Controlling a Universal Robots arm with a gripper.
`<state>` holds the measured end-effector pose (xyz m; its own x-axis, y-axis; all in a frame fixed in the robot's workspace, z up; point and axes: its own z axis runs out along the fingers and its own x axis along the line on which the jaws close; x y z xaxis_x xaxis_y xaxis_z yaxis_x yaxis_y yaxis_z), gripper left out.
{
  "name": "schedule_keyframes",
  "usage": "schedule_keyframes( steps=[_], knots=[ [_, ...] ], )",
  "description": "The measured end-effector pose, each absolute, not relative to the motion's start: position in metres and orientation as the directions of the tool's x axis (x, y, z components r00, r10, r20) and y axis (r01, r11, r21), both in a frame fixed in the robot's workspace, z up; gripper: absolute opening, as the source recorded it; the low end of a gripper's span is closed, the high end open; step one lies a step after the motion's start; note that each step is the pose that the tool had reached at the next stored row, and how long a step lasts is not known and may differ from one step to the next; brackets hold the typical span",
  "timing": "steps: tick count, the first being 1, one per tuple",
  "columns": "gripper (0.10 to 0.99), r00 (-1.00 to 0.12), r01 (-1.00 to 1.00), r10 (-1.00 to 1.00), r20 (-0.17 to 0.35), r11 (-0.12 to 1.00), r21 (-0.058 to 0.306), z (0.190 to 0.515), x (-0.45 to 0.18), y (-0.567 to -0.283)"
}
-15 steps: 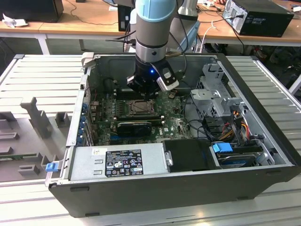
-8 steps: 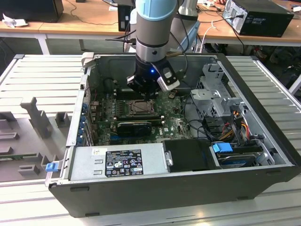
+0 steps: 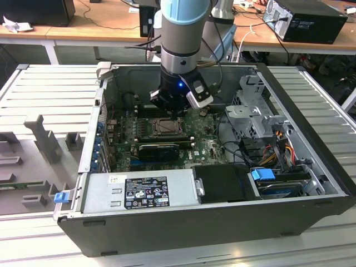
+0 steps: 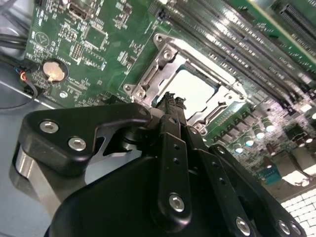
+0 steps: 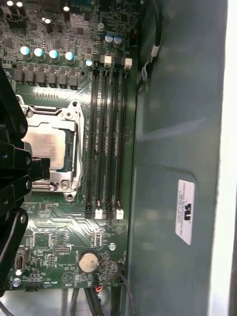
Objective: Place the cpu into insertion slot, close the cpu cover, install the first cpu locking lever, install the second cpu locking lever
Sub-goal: 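Install the second cpu locking lever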
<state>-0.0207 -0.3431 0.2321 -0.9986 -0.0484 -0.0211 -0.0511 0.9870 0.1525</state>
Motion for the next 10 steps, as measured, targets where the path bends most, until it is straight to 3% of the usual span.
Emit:
schedule_keyframes(
  steps=[10],
  knots=[
    [0.106, -0.999, -0.051, -0.048, -0.021, 0.987, 0.153, 0.232, -0.023, -0.379]
  ],
)
